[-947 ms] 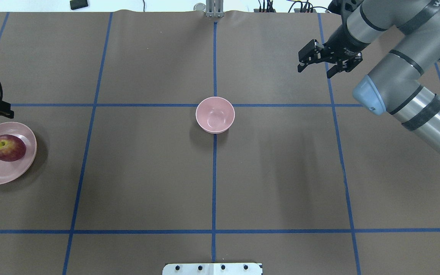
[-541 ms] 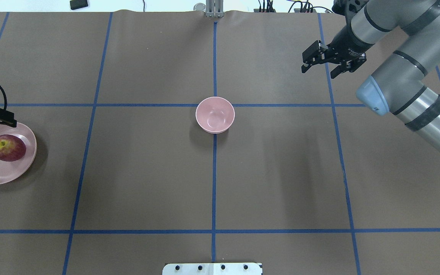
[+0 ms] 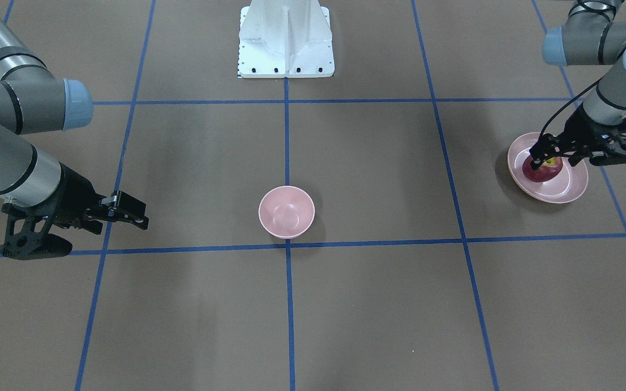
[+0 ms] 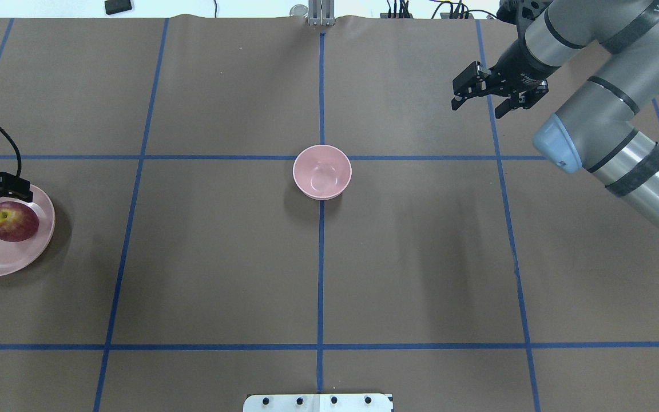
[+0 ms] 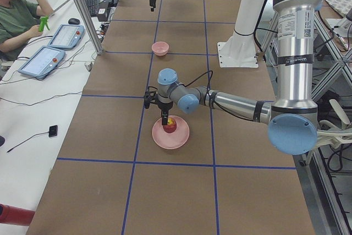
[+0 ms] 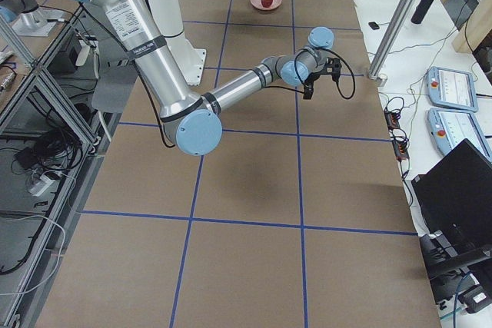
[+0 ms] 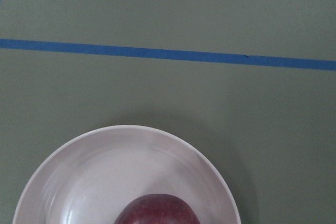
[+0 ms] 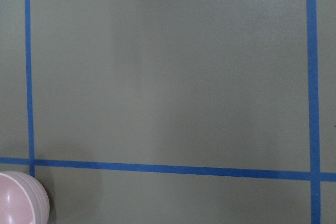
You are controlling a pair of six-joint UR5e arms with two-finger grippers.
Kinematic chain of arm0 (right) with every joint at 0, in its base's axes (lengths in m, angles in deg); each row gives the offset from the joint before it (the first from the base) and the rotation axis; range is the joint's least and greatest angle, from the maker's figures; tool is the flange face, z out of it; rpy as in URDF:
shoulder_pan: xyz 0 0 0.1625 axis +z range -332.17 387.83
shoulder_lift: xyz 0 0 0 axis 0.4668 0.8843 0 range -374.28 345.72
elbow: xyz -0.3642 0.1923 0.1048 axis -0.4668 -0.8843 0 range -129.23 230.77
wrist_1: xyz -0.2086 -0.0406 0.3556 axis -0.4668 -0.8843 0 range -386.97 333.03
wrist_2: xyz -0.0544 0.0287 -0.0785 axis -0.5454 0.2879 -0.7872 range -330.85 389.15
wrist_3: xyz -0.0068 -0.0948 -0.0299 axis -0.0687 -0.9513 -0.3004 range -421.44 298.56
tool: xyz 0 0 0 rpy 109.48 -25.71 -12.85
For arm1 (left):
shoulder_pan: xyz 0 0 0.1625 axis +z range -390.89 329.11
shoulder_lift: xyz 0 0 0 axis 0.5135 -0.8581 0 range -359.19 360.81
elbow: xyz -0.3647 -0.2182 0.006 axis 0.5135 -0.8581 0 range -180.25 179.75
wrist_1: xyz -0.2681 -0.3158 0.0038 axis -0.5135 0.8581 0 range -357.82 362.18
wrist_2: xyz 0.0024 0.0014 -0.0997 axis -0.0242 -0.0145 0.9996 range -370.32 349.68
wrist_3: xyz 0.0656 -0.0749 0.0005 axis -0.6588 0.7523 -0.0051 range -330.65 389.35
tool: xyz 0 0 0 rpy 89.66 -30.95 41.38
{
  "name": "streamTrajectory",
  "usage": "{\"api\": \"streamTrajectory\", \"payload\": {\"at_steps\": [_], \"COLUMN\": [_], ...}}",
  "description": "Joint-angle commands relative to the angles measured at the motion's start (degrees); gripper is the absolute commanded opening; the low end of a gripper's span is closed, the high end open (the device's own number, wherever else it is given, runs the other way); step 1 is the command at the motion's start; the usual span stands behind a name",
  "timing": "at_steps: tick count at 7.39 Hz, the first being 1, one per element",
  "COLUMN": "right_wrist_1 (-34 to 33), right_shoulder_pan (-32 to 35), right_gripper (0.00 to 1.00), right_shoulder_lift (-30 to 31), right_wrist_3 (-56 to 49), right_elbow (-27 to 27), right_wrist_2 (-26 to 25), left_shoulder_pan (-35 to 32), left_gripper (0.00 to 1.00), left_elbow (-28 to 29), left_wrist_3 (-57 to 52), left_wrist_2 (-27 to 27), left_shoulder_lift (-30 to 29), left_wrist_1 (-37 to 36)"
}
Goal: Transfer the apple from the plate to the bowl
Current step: 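Lower the left gripper onto the red apple on the pink plate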
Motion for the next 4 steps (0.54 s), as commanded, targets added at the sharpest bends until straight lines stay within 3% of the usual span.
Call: {"api": "streamTrajectory", "payload": {"at_steps": [1, 4], "right_wrist_1": [0.0, 0.0], "right_shoulder_pan": [0.0, -0.1], "right_gripper": [1.0, 1.0], "right_shoulder_lift": [0.0, 0.1], "right_wrist_3": [0.0, 0.0], "right_elbow": [0.0, 0.2], "right_wrist_2": [0.0, 0.0], "left_shoulder_pan": [0.4, 1.3], "left_gripper": [0.98, 0.98], "left_elbow": [0.2, 1.7], "left_wrist_3": [-1.0, -1.0], "left_wrist_2": [-0.2, -0.2], "left_shoulder_lift": [0.9, 0.9], "left_wrist_1": [0.0, 0.2]}}
